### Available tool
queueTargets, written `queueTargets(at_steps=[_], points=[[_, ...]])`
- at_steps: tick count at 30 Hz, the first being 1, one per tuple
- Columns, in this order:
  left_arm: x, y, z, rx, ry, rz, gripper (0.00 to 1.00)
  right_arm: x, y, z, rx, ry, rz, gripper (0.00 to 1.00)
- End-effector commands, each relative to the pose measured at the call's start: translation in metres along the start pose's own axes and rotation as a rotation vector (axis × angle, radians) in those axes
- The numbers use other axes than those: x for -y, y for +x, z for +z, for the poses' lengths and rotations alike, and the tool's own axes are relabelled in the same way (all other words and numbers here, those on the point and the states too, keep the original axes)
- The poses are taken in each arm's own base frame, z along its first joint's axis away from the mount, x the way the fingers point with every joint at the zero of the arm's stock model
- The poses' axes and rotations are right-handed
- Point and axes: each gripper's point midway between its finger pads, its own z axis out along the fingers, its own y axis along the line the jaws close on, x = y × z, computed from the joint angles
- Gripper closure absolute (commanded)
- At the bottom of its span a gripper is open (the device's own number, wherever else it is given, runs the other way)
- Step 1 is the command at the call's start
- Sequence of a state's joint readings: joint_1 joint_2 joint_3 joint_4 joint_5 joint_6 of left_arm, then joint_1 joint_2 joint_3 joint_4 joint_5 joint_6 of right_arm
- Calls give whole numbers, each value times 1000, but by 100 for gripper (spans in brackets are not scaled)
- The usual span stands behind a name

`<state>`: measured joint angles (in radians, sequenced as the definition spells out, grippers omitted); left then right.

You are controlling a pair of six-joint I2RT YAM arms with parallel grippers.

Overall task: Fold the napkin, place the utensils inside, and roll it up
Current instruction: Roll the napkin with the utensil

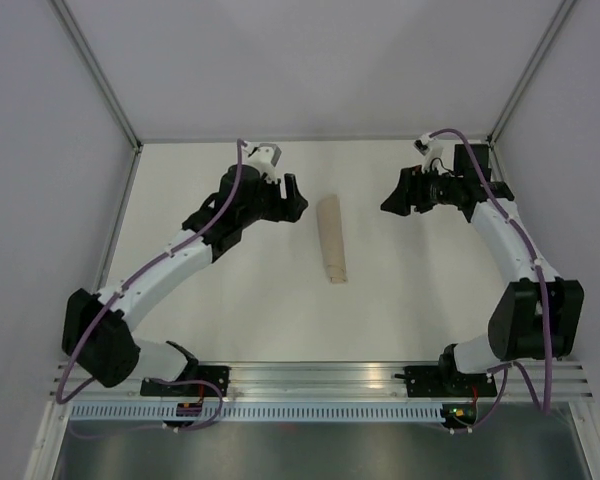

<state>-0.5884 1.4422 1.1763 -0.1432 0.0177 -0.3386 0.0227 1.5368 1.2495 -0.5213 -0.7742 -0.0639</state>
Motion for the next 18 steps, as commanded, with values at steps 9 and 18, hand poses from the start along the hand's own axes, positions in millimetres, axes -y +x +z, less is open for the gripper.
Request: queueTargets(at_steps=[9,18], points=[[-14,38,-109,48,1,-10,20,-36,-33,-97,267,235,-188,13],[-20,35,-131,74,-26,4,20,-40,-38,-103,315,245,-182,12]])
